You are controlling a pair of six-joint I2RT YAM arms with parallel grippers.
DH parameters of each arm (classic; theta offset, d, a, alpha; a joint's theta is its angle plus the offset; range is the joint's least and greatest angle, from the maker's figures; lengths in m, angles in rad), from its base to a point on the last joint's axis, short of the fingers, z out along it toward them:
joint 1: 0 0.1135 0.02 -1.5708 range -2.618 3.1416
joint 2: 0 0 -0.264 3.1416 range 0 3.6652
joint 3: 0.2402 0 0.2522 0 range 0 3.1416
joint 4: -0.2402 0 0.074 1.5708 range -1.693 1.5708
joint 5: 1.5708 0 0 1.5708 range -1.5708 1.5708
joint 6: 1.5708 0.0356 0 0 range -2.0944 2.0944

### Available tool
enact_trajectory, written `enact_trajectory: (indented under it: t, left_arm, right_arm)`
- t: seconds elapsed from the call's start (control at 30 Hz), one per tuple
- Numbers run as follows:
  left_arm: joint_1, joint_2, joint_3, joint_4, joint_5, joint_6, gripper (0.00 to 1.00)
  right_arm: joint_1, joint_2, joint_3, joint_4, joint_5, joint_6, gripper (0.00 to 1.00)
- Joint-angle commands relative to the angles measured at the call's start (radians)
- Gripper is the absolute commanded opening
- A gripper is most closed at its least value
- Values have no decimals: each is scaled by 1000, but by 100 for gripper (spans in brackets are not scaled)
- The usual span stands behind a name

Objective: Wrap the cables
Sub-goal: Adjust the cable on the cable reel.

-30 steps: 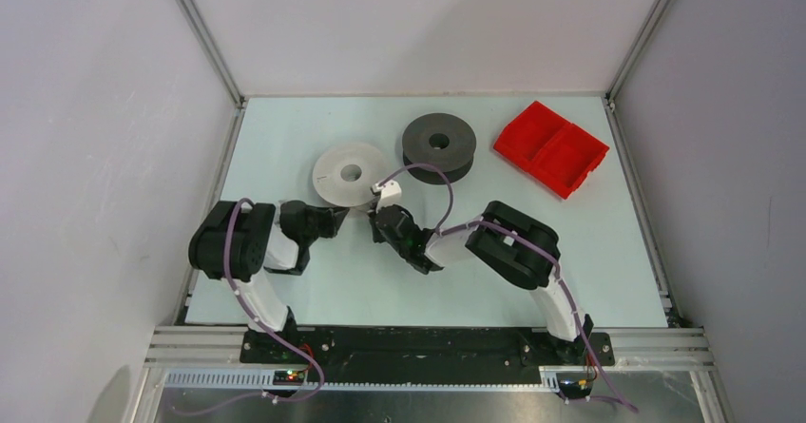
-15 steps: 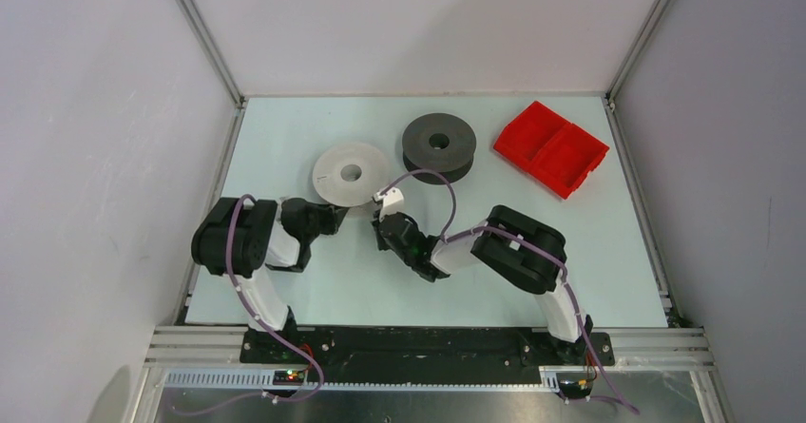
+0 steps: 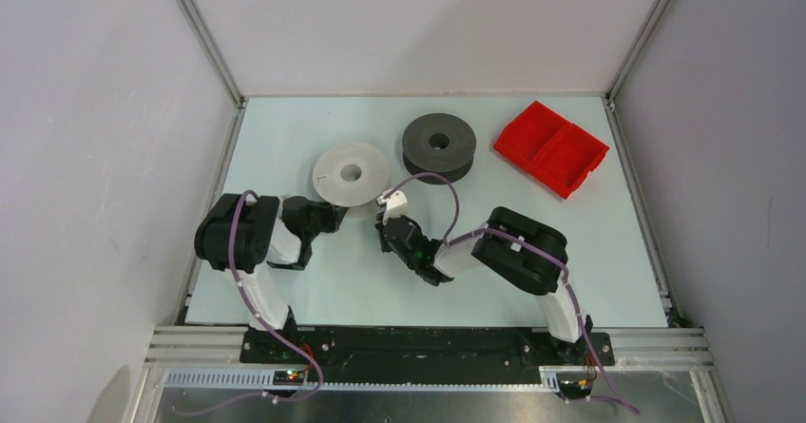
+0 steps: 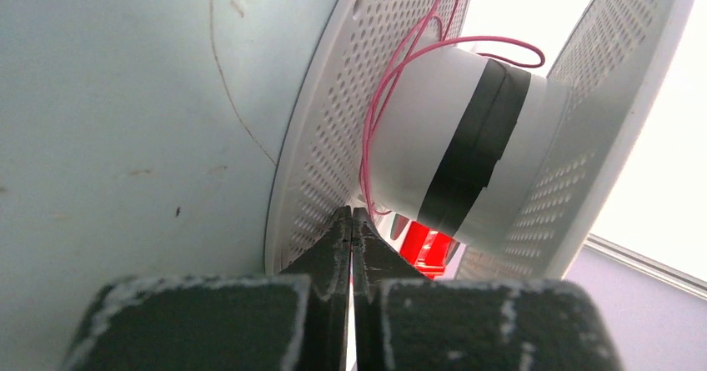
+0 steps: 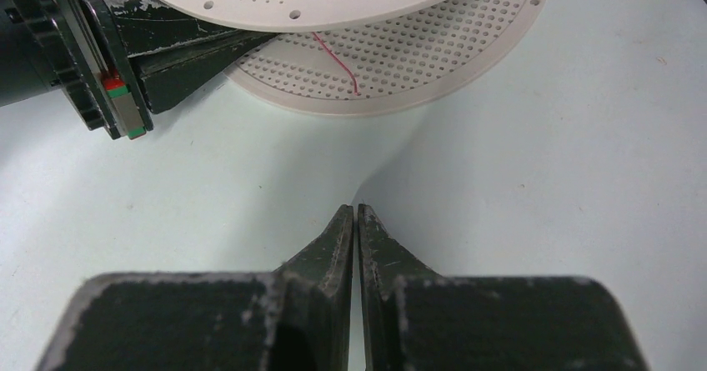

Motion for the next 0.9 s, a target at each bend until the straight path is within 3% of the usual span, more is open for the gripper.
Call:
enact_trajectory:
  t: [0.0,0.87]
  left_arm:
    - [-6,28,19,25,-25,-4,0]
    - [-7,-40,-63,-13,55,-64,0]
  right_arm:
    - [4,-48,-15,26,36,-18,9]
    - [6,-54,-25,35,40,-7,9]
